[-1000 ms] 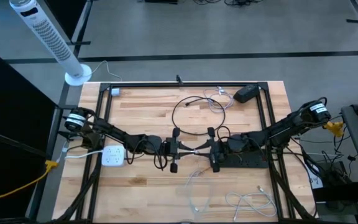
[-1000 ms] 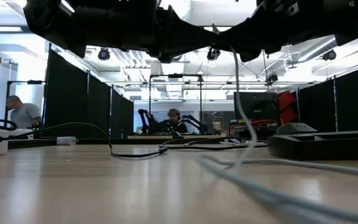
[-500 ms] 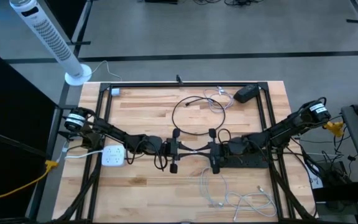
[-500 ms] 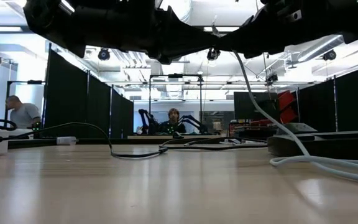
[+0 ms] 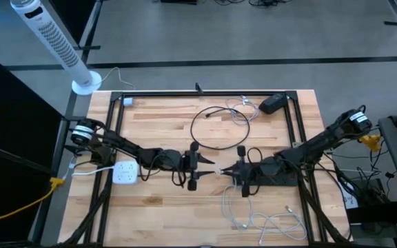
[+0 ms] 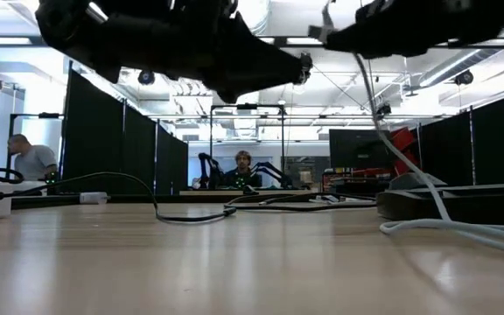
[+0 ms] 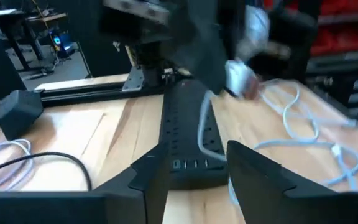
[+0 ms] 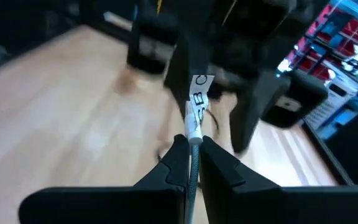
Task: Insert USB
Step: Insert the bottom left white charger cable into the bottom black outlet
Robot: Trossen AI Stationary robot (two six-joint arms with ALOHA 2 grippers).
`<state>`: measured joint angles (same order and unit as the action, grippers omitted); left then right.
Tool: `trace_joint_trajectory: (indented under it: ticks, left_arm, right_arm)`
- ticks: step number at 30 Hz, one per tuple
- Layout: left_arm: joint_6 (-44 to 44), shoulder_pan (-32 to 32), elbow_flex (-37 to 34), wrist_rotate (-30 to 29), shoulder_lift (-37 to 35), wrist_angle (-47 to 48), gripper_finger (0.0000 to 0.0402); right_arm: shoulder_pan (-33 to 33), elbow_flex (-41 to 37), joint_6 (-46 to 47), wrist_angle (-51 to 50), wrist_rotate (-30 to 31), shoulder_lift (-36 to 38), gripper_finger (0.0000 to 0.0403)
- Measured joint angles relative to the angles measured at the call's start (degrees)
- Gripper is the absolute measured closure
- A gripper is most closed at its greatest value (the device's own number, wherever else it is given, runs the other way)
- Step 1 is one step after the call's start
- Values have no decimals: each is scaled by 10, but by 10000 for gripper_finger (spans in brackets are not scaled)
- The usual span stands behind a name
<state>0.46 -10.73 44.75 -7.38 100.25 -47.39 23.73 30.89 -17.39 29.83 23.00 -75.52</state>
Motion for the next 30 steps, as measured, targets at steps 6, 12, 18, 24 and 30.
trace_joint_trajectory:
  ticks: [6, 12, 18, 24, 30]
  left_arm:
    - [-44, 18, 1, 78, -1, -14, 263]
    - [-35, 22, 1, 49, 1, 34, 286]
    - [-25, 23, 1, 21, 2, 82, 298]
    - [-25, 23, 1, 21, 2, 90, 295]
    - [-31, 22, 1, 21, 2, 97, 297]
  right_arm:
    - [15, 0, -4, -54, 54, 12, 393]
    - [15, 20, 76, -202, 27, 69, 393]
    - [15, 21, 20, -218, -215, 142, 393]
    - [15, 18, 8, -217, -396, 197, 393]
    - [15, 17, 53, -219, -440, 223, 393]
